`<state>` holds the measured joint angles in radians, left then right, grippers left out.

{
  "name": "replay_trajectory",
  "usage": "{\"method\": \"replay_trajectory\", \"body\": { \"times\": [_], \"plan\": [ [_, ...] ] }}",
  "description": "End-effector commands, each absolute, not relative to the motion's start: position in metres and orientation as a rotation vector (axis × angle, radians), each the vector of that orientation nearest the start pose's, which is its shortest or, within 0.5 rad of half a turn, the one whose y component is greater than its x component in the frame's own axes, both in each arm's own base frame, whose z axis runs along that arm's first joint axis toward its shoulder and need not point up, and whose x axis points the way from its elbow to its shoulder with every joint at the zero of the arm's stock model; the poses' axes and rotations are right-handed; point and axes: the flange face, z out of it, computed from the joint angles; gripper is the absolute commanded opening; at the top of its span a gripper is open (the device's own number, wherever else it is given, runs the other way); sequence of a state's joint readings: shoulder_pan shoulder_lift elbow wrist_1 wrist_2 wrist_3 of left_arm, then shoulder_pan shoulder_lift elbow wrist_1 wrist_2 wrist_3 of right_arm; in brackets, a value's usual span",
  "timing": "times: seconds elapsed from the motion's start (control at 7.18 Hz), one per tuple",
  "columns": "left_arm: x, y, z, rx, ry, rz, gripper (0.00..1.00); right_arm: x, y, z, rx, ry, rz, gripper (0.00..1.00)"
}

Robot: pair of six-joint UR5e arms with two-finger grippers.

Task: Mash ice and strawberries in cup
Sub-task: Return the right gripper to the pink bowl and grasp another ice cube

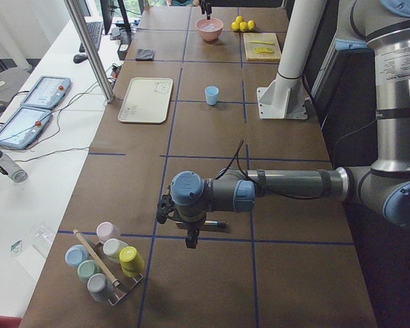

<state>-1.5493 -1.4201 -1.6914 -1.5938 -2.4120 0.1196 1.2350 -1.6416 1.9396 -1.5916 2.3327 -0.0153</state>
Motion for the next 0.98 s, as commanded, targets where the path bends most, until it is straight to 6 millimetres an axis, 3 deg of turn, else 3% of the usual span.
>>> {"method": "replay_trajectory", "body": {
  "times": [0.0,0.28,0.42,0.84],
  "plan": [
    [-0.050,-0.428,0.662,0.034,0.841,0.129,1.00,-0.083,-0.441,0.576,0.186,-0.798,-0.453,0.99],
    [-0.050,-0.429,0.661,0.036,0.841,0.130,1.00,-0.080,-0.435,0.617,0.203,-0.778,-0.461,0.98],
    [-0.050,-0.428,0.661,0.036,0.841,0.130,1.00,-0.080,-0.438,0.627,0.203,-0.763,-0.454,0.97],
    [-0.050,-0.429,0.660,0.037,0.840,0.131,1.00,-0.089,-0.440,0.631,0.191,-0.754,-0.465,0.90]
  ]
}}
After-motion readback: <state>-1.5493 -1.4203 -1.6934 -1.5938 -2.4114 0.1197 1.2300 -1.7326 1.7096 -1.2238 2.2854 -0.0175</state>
